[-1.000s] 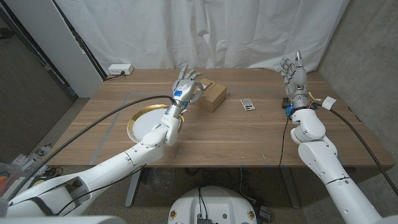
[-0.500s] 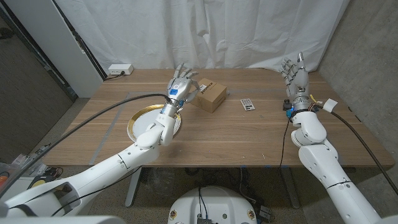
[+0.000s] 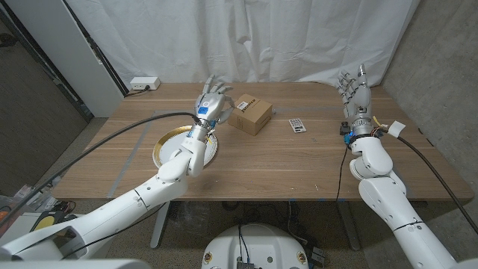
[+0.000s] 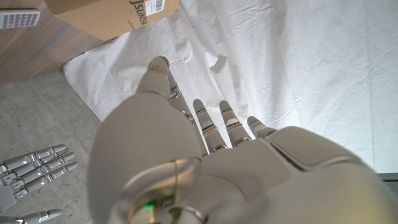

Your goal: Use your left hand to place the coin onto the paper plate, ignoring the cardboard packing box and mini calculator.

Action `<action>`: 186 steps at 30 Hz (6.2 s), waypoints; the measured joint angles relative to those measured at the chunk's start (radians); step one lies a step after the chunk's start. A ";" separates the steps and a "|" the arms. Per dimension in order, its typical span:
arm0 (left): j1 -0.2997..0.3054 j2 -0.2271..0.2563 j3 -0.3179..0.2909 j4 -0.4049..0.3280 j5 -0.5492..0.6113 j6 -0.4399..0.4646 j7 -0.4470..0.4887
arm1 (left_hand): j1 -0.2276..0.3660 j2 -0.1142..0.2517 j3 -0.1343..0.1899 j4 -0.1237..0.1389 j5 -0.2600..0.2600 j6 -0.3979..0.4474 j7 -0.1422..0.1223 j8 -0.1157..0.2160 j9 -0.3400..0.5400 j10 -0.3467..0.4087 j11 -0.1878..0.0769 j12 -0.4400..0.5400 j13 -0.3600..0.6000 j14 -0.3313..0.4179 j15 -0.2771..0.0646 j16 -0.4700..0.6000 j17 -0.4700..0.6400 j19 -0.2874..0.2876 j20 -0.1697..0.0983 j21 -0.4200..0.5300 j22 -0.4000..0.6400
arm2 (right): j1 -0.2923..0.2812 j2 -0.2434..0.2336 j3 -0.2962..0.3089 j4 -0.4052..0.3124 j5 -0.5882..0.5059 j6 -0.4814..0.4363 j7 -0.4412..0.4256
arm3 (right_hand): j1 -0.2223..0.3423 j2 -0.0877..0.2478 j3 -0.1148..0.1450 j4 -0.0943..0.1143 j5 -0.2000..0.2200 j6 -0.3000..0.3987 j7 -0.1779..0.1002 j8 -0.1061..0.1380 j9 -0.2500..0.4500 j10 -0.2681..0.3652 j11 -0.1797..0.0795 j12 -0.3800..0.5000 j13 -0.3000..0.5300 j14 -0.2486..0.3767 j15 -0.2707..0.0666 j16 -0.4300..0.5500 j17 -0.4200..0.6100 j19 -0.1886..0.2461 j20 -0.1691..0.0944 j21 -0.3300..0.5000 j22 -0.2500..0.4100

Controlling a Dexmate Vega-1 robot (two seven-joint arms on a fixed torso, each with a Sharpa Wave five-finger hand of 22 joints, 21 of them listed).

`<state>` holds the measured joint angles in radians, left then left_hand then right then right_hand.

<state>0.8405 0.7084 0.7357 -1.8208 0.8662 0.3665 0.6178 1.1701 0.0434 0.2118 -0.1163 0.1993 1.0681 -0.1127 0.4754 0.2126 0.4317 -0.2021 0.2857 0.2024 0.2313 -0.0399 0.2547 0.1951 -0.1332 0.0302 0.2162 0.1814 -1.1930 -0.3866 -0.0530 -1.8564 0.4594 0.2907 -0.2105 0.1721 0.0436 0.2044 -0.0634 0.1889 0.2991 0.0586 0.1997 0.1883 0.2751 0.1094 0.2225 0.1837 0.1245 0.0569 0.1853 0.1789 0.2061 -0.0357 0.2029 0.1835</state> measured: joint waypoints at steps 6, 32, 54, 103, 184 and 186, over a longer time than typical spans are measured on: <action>0.023 0.012 -0.012 -0.031 0.008 0.067 -0.048 | 0.000 0.000 0.000 0.000 0.000 0.000 0.000 0.000 0.000 0.007 0.000 0.000 0.000 0.005 0.005 0.000 0.000 0.004 -0.004 0.000 0.000 | -0.026 -0.013 -0.003 -0.014 0.008 0.004 0.009 | 0.000 0.000 0.000 0.000 0.000 0.004 0.003 0.000 0.000 0.000 0.000 0.000 0.000 0.000 0.000 0.000 0.000 0.000 0.000 0.000 0.000; 0.118 0.049 -0.073 -0.126 0.009 0.150 -0.062 | 0.000 0.000 0.011 -0.004 0.005 0.000 0.000 0.000 0.000 0.012 -0.005 -0.016 0.000 0.010 0.000 -0.015 0.000 0.003 -0.003 0.000 0.000 | -0.073 -0.026 0.036 -0.047 0.031 0.023 0.031 | 0.000 0.000 0.000 0.000 0.000 0.004 0.003 0.000 0.000 0.000 0.000 0.000 0.000 0.000 0.000 0.000 0.000 0.000 0.000 0.000 0.000; 0.173 0.083 -0.120 -0.160 -0.030 0.183 -0.046 | 0.000 0.000 0.016 -0.007 0.005 0.000 0.000 0.000 0.000 0.009 -0.002 -0.027 0.000 0.010 0.000 -0.023 0.000 0.008 -0.008 0.000 0.002 | -0.103 -0.028 0.048 -0.076 0.029 0.020 0.011 | 0.000 0.000 -0.003 -0.003 0.000 0.004 0.003 0.000 0.000 0.000 0.000 0.000 0.000 0.000 0.000 0.000 0.000 0.000 0.000 0.000 0.000; 0.226 0.126 -0.173 -0.161 -0.108 0.280 -0.012 | -0.005 -0.005 0.032 -0.001 0.002 0.000 0.000 0.000 0.000 0.009 -0.002 -0.047 0.005 0.010 0.000 -0.031 0.003 0.017 0.002 0.000 0.002 | -0.050 -0.021 0.034 -0.042 0.028 -0.016 0.027 | -0.005 0.005 -0.004 -0.004 0.000 0.004 0.003 0.000 0.000 0.000 0.000 0.000 0.005 0.000 0.000 0.000 0.000 0.000 0.000 0.000 0.000; 0.141 0.154 -0.099 -0.059 -0.173 0.328 -0.100 | -0.016 -0.016 0.055 0.000 0.004 0.000 0.000 0.000 0.000 0.009 -0.002 -0.062 0.005 0.010 0.001 -0.044 0.008 0.016 0.002 -0.006 0.002 | -0.015 -0.017 0.020 -0.063 0.001 -0.087 -0.011 | -0.005 0.005 -0.007 -0.007 0.000 0.004 0.003 0.000 0.000 0.000 0.000 0.000 0.005 0.000 0.000 0.000 0.000 0.000 0.000 0.000 0.000; 0.138 0.157 -0.093 -0.058 -0.169 0.332 -0.105 | -0.016 -0.016 0.055 0.000 0.004 0.000 0.000 0.000 0.000 0.009 -0.002 -0.062 0.005 0.010 0.001 -0.044 0.008 0.016 0.002 -0.006 0.002 | -0.015 -0.016 0.018 -0.063 0.000 -0.089 -0.012 | -0.005 0.005 -0.007 -0.007 0.000 0.004 0.003 0.000 0.000 0.000 0.000 0.000 0.005 0.000 0.000 0.000 0.000 0.000 0.000 0.000 0.000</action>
<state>0.9785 0.8652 0.6428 -1.8785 0.6977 0.6988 0.5133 1.1540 0.0278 0.2664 -0.1164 0.2033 1.0681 -0.1127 0.4755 0.2127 0.4404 -0.2038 0.2238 0.2070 0.2413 -0.0394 0.2108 0.2026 -0.1173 0.0322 0.2106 0.1836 -1.2076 -0.4028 -0.0347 -1.9190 0.4599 0.2022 -0.2230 0.1670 0.0488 0.1975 -0.0703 0.1889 0.3027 0.0620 0.1997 0.1883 0.2751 0.1093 0.2225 0.1883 0.1245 0.0569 0.1853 0.1790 0.2061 -0.0357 0.2029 0.1834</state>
